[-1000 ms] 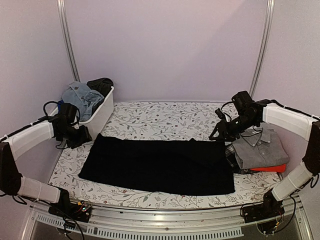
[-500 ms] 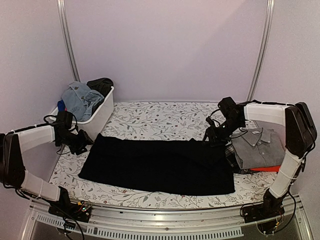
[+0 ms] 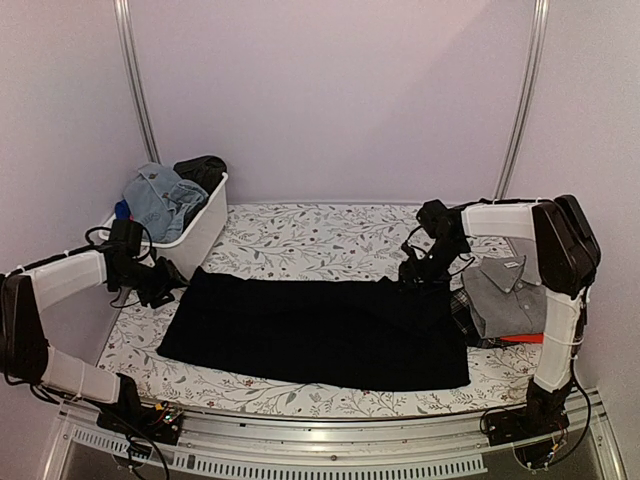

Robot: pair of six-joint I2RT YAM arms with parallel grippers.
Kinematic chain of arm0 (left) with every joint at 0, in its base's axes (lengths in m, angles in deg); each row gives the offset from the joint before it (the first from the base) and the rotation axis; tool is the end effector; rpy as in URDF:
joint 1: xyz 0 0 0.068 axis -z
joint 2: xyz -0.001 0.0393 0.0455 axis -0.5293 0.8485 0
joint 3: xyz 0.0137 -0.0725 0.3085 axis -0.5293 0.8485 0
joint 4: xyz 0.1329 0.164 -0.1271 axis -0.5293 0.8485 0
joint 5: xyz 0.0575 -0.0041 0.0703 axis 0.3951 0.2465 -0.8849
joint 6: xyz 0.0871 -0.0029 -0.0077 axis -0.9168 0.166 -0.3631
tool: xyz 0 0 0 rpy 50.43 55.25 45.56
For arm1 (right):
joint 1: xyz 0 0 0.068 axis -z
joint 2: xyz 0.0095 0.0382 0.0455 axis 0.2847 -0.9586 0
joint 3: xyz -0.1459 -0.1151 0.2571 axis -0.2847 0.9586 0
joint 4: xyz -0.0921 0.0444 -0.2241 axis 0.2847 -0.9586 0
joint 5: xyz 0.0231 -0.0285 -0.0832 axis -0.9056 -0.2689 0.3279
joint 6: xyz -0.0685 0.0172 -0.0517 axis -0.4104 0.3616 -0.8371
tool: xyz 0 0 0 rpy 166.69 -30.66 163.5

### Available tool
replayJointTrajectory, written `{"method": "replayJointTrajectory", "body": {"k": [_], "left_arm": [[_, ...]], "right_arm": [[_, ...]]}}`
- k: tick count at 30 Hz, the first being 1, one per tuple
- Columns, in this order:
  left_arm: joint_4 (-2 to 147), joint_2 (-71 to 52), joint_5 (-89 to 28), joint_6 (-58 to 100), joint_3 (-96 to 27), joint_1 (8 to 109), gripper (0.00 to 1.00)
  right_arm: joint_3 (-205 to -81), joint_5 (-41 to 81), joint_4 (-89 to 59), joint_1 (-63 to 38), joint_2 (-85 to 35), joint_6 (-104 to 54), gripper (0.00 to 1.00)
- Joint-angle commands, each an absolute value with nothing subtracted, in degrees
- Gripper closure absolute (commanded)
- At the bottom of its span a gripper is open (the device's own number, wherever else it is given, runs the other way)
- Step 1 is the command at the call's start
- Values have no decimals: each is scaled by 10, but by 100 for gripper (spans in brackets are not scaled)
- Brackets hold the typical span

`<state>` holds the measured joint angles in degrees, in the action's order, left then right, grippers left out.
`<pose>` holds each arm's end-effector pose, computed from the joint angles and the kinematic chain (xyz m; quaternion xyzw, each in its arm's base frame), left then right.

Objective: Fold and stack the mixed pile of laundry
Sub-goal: Adjust the rectangle-folded T-shirt at the center of the board.

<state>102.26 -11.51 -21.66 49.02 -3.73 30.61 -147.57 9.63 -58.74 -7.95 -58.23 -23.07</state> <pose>0.2343 -0.0173 0.2130 -0.2928 0.9083 -0.2205 0.2015 0.3544 0.1878 0.1726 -0.1489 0.9716 0.1773 0.0498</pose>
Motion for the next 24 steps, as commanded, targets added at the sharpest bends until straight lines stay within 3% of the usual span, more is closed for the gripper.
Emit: {"method": "replayJointTrajectory", "body": {"k": [1, 5, 9, 12, 15, 21, 24], "left_arm": [[1009, -135, -219, 469, -60, 310, 45], [1010, -138, -218, 464, -65, 312, 45], [1012, -138, -220, 458, -71, 312, 45], [1012, -135, -221, 452, -74, 312, 45], [1012, -131, -221, 447, -77, 312, 44], [1010, -135, -219, 428, -77, 312, 45], [1014, -140, -225, 419, -76, 312, 44]], "right_arm": [[-1498, 127, -617, -83, -610, -241, 27], [-1491, 85, -614, -83, -610, -245, 41], [-1495, 2, -613, -86, -583, -253, 62], [-1494, -40, -623, -92, -562, -262, 85], [-1488, -54, -638, -104, -549, -273, 99], [-1447, -109, -640, -152, -499, -283, 100], [-1415, -117, -636, -191, -488, -282, 93]]}}
